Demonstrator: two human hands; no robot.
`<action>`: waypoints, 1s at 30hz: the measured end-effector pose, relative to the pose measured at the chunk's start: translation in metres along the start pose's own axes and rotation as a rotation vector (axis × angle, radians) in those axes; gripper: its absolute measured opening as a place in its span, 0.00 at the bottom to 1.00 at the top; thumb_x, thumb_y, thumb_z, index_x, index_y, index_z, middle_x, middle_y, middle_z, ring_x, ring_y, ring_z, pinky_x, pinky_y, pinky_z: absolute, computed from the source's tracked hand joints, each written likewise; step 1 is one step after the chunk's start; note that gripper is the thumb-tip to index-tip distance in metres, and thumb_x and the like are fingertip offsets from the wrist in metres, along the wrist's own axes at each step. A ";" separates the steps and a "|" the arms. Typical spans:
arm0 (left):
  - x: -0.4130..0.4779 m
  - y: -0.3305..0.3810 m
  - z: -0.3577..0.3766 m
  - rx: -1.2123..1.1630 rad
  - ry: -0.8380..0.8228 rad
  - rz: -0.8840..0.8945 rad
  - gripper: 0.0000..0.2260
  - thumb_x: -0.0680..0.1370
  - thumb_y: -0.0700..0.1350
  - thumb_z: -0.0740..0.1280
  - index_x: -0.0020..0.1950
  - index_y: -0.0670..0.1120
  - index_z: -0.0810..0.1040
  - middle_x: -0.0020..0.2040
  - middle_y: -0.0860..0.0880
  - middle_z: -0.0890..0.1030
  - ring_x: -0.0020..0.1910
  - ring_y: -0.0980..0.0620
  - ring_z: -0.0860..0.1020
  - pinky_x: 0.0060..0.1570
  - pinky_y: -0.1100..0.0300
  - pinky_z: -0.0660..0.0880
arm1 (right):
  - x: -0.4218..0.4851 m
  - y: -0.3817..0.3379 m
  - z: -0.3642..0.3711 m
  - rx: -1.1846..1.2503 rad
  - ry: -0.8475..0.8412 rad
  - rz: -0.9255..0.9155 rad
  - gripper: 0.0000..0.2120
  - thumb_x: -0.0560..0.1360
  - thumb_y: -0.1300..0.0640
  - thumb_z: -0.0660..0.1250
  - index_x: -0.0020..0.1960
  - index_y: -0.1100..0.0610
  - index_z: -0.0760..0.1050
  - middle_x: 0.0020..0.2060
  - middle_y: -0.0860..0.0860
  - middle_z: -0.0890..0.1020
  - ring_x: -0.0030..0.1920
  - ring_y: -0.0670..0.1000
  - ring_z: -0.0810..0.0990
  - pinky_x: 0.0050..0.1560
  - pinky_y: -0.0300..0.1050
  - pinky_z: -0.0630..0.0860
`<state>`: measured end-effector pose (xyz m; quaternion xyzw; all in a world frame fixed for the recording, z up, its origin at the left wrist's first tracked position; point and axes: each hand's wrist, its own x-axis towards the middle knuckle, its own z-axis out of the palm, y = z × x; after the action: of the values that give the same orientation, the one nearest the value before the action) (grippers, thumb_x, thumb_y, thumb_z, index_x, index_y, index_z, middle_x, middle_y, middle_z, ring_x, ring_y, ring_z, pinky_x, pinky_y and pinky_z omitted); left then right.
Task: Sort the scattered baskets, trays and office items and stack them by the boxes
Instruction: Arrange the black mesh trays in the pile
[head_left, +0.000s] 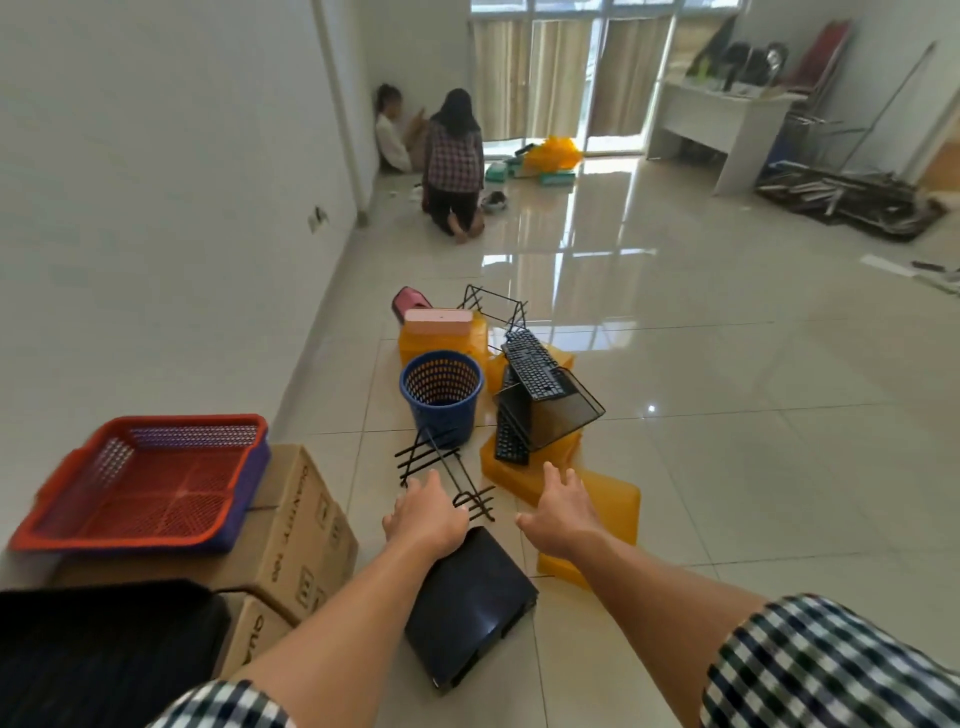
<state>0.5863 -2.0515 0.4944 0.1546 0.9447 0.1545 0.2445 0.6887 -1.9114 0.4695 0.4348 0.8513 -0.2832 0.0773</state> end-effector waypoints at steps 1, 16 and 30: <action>0.002 0.008 0.004 0.007 0.002 0.003 0.35 0.79 0.54 0.66 0.82 0.51 0.53 0.81 0.46 0.59 0.78 0.44 0.61 0.73 0.43 0.63 | 0.005 0.006 -0.003 0.007 -0.004 0.006 0.45 0.76 0.45 0.70 0.82 0.48 0.45 0.82 0.54 0.49 0.81 0.58 0.50 0.77 0.59 0.59; 0.036 0.055 0.057 -0.029 0.002 -0.212 0.34 0.80 0.54 0.65 0.82 0.50 0.52 0.81 0.46 0.59 0.78 0.43 0.60 0.74 0.42 0.59 | 0.103 0.066 -0.026 -0.042 -0.183 -0.095 0.44 0.77 0.46 0.71 0.83 0.50 0.46 0.82 0.54 0.51 0.81 0.58 0.51 0.78 0.59 0.60; 0.082 0.010 0.059 -0.042 -0.013 -0.361 0.33 0.81 0.54 0.65 0.82 0.49 0.54 0.79 0.45 0.62 0.78 0.42 0.62 0.74 0.41 0.60 | 0.155 0.036 0.009 -0.169 -0.299 -0.137 0.45 0.76 0.44 0.71 0.82 0.51 0.47 0.81 0.55 0.53 0.80 0.58 0.55 0.76 0.59 0.63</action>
<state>0.5503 -1.9990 0.4150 -0.0215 0.9520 0.1270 0.2776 0.6217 -1.7916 0.3886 0.3209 0.8787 -0.2767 0.2199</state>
